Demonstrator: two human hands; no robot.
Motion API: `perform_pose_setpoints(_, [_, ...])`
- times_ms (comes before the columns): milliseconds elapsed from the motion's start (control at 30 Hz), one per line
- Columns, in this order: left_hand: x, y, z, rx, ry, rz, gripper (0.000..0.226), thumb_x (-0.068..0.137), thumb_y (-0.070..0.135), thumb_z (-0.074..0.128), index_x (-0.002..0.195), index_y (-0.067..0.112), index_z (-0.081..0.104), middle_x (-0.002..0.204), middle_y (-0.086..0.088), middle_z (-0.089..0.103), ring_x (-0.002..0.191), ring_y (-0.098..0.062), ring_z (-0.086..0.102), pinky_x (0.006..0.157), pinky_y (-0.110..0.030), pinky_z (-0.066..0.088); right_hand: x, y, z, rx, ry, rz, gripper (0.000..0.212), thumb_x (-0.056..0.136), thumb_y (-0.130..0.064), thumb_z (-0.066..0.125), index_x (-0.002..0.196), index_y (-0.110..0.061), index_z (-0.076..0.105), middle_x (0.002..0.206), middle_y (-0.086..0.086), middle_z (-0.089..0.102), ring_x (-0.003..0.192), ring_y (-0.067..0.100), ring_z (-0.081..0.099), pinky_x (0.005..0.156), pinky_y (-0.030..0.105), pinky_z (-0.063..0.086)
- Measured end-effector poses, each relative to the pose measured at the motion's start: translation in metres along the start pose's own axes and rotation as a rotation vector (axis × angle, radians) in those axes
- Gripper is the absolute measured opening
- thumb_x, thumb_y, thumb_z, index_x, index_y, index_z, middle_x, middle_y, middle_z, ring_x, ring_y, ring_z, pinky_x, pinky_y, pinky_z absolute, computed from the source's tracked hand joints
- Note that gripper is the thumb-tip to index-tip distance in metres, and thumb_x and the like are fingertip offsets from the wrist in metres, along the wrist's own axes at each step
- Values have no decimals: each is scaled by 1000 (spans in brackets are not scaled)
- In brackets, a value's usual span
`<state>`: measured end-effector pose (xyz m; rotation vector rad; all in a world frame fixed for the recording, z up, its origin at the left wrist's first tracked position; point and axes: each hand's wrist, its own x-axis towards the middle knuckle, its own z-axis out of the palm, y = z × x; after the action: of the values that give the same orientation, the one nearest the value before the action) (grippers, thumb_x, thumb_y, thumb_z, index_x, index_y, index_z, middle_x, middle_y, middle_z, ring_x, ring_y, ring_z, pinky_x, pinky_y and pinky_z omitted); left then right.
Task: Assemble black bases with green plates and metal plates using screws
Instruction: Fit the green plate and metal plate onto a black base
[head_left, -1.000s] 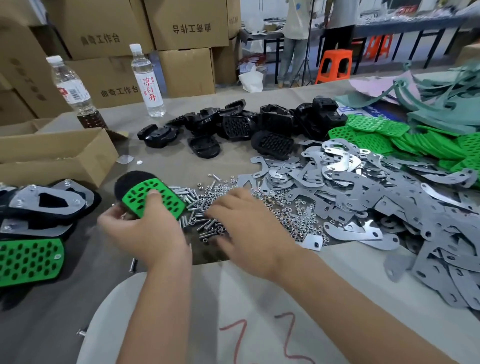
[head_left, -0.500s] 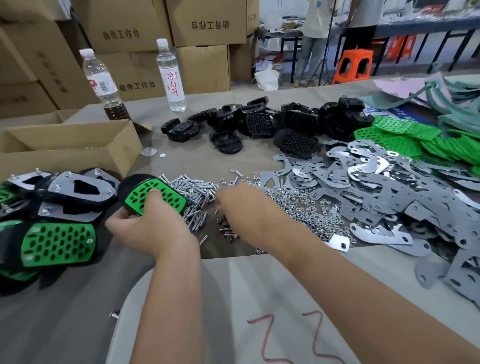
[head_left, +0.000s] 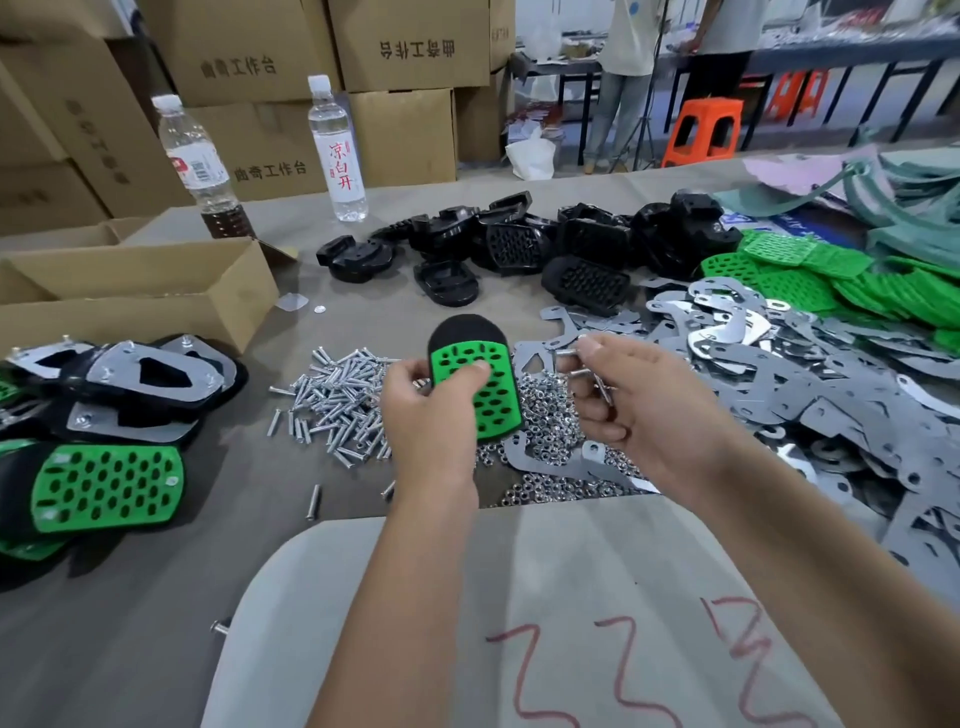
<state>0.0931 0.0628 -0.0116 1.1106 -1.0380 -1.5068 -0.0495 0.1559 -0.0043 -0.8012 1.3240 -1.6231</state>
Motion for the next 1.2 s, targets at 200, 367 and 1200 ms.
perform_pose_setpoints(200, [-13,-9,11,128,-129,35,37,63,30,79,94,27,60,84,1,76,76,-19,76,58,-41,62,-8,12,-8,-588,271,-273,43,104,-39,59,70,-13,68,46,-12,29,48,16,41,52,25,26])
perform_pose_setpoints(367, [-19,-11,13,263,-158,186,33,79,18,85,96,26,59,82,2,76,76,-26,77,55,-42,60,-8,11,-2,-677,287,-476,47,107,-27,56,67,-2,48,53,-10,33,52,7,29,51,24,24])
perform_pose_setpoints(1200, [-35,-16,16,535,-192,747,40,79,23,79,96,32,44,79,13,66,72,-6,64,60,-26,48,-8,13,9,-865,321,-455,51,106,-17,55,61,-18,30,52,-7,33,52,13,33,48,22,28])
